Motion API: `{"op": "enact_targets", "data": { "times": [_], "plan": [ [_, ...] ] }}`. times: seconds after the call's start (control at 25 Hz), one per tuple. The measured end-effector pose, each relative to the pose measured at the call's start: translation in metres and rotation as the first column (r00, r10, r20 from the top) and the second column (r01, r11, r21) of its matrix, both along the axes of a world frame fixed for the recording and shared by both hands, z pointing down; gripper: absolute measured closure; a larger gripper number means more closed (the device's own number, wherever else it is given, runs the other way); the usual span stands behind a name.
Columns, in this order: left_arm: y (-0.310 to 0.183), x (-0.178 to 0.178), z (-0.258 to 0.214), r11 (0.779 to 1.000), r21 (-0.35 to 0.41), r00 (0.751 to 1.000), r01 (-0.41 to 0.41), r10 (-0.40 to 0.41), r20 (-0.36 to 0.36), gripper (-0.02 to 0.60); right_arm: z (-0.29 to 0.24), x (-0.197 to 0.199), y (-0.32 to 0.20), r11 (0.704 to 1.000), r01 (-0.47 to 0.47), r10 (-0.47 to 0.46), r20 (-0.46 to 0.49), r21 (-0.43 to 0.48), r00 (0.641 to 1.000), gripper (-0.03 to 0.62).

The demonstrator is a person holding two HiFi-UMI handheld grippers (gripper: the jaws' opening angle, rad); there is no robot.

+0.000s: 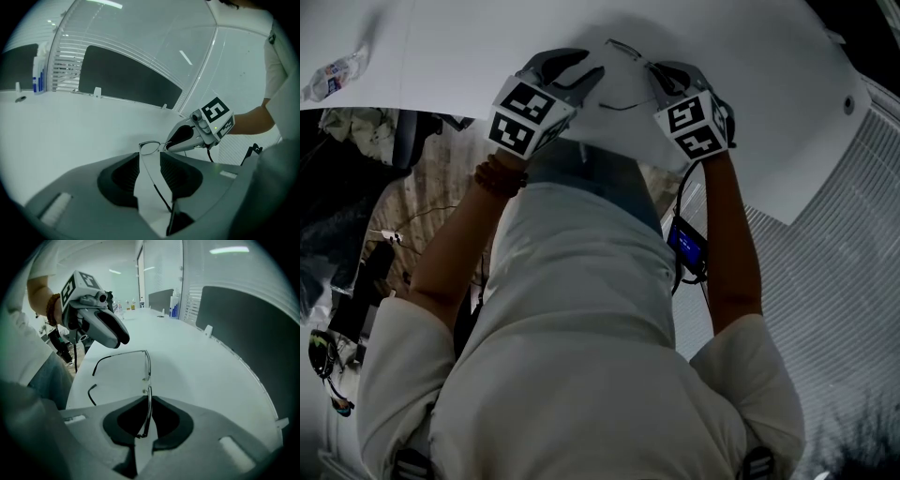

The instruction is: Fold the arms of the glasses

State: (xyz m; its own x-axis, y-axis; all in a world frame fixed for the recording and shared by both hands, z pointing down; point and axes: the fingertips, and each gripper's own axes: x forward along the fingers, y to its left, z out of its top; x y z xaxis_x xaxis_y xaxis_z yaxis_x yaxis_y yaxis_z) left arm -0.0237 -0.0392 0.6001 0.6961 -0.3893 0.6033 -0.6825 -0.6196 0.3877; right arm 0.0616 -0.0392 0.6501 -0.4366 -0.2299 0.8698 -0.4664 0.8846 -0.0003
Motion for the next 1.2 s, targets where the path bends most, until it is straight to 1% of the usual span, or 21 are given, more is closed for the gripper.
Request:
{"op": "enact_targets", "data": {
  "times": [0.2,0.4,0.52,0.68,0.88,1.04,1.2],
  "plan": [
    [-0.004,0.003,-0.004,1.0,0.003,1.0,-0.005,0.005,-0.014,0.437,-0.005,-0.001,-0.005,1.0,-0.018,0.017,0.018,0.012,1.0,0.577],
    [-0.006,0.007,-0.031,1.0,0.006,0.999,0.004,-0.004,-0.046,0.437,-0.029,0.006,-0.01,0.996,-0.072,0.071,0.028,0.059,0.997,0.579],
    [-0.007,0.007,-0.049,1.0,0.031,0.998,0.003,-0.001,-0.056,0.437,-0.049,0.009,-0.013,0.988,-0.12,0.116,0.047,0.099,0.992,0.579],
    [-0.004,0.008,-0.078,0.998,0.055,0.998,-0.004,0.007,-0.063,0.437,-0.088,0.017,-0.01,0.972,-0.164,0.156,0.057,0.168,0.986,0.579],
    [-0.006,0.018,-0.113,0.996,0.09,0.996,-0.03,0.037,-0.077,0.434,-0.149,0.031,-0.017,0.937,-0.195,0.19,0.045,0.29,0.981,0.579],
    [0.001,0.028,-0.126,0.995,0.093,0.993,-0.042,0.052,-0.104,0.434,-0.167,0.037,-0.017,0.914,-0.207,0.205,0.042,0.348,0.978,0.579],
    [0.008,0.039,-0.13,0.995,0.088,0.991,-0.051,0.061,-0.118,0.434,-0.172,0.042,-0.016,0.906,-0.21,0.212,0.036,0.368,0.977,0.579]
  ]
}}
